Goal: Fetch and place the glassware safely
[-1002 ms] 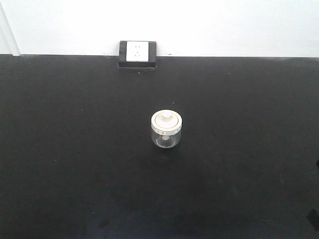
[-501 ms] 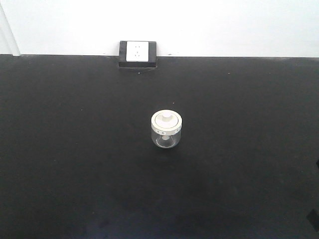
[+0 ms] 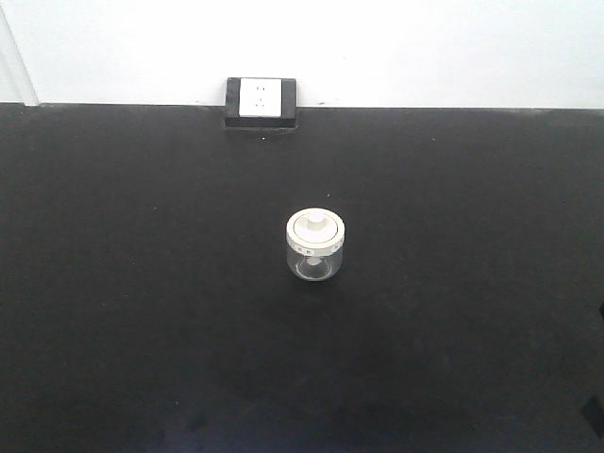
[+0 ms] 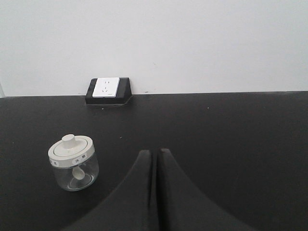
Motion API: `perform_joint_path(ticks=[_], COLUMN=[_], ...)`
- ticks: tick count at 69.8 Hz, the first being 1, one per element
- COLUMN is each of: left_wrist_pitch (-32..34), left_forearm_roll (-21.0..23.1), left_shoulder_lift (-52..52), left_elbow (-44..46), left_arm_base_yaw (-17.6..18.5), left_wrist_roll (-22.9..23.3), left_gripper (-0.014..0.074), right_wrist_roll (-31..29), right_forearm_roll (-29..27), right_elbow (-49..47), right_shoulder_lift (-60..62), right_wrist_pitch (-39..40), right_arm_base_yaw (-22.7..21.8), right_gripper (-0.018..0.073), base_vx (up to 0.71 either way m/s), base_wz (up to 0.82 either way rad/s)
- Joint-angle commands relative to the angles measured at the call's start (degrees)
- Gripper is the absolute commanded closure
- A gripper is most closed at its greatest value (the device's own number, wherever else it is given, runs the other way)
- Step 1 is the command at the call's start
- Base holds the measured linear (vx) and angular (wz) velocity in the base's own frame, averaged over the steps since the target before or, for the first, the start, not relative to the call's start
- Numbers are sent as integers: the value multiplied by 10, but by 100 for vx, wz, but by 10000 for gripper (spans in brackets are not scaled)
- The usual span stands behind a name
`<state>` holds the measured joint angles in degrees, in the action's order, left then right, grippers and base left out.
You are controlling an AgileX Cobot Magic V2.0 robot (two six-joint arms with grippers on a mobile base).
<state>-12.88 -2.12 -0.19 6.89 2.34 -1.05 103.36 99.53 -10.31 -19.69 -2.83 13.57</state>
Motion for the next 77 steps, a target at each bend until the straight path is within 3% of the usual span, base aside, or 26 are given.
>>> perform_joint_path(ticks=[1, 17, 21, 42, 77], left_wrist_pitch=[40, 68, 31, 29, 27], left_forearm_roll=[47, 98, 92, 26, 24], left_shoulder_lift=[-13, -12, -12, -12, -12], left_elbow=[-14, -108, -101, -101, -101], left_arm_base_yaw=[-6, -22, -23, -23, -23], left_wrist_roll=[2, 3, 3, 3, 3], left_gripper=[603, 603, 603, 603, 603], right_wrist_roll=[-4, -5, -5, -5, -5], right_forearm_roll=[33, 33, 33, 33, 33], right_elbow=[-16, -16, -16, -16, -16], right_shoulder_lift=[-3, -3, -3, -3, -3], right_wrist_pitch=[-14, -14, -14, -14, -14], right_arm_base_yaw=[-2, -2, -2, -2, -2], right_gripper=[563, 563, 563, 563, 563], base_vx=[0, 0, 0, 0, 0], base_wz=[0, 0, 0, 0, 0])
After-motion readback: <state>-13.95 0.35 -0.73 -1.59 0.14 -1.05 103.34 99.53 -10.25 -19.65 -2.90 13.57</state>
